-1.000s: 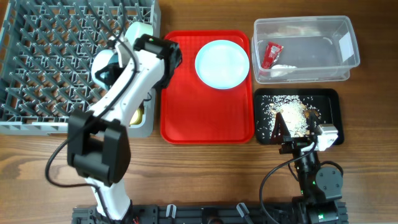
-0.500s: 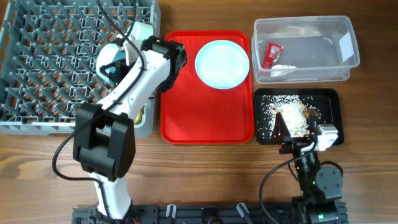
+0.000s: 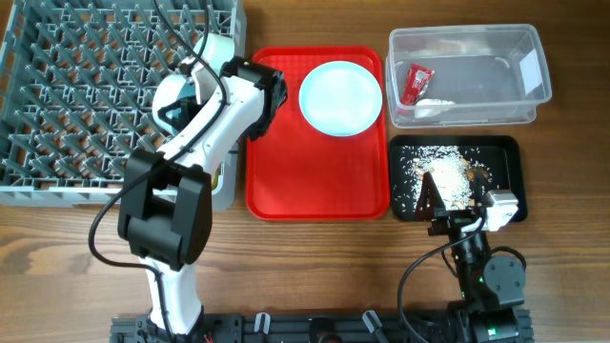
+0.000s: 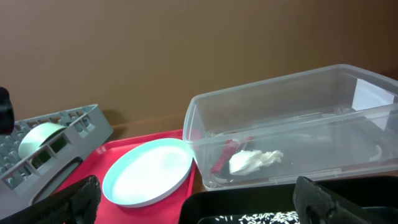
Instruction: Sort waste into correct bins and load items into the dishwasher rack
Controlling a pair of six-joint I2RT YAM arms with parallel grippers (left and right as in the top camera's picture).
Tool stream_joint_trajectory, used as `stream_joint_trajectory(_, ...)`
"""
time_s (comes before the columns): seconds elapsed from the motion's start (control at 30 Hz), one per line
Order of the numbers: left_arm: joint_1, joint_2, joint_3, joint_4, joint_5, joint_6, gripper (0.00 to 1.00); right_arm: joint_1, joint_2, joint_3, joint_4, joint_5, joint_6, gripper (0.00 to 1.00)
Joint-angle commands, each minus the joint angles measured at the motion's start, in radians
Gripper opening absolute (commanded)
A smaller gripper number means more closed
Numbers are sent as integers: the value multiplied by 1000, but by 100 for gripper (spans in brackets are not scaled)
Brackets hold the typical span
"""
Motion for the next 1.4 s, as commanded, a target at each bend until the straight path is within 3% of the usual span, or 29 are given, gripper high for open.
stream_joint_trajectory(0.0, 10, 14, -3, -37, -74, -27, 4, -7, -11, -1, 5, 17, -16, 100)
stream_joint_trajectory(0.77, 34, 14, -9, 50, 129, -23, 5, -7, -11, -1, 5, 17, -16, 100)
stream_joint_trajectory(0.9, 25, 14, -9, 22, 180, -21, 16, -7, -11, -1, 5, 17, -16, 100)
stream_joint_trajectory(1.03, 5, 14, -9, 16, 223, -21, 34, -7, -11, -1, 5, 17, -16, 100)
stream_joint_trajectory(1.1, -7, 13, -9, 16, 249, -21, 45, -7, -11, -1, 5, 17, -16, 100)
stream_joint_trajectory(1.17, -19, 11, -5, 10, 266, -21, 75, -7, -11, -1, 5, 17, -16, 100)
stream_joint_trajectory(1.27, -37, 4, 30, -21, 299, -21, 88, -7, -11, -1, 5, 17, -16, 100)
stream_joint_trajectory(1.3, -43, -2, 50, -33, 312, -21, 100, -7, -11, -1, 5, 17, -16, 100)
stream_joint_trajectory(1.37, -53, -20, 101, -55, 343, -21, 100, -7, -11, -1, 5, 17, -16, 100)
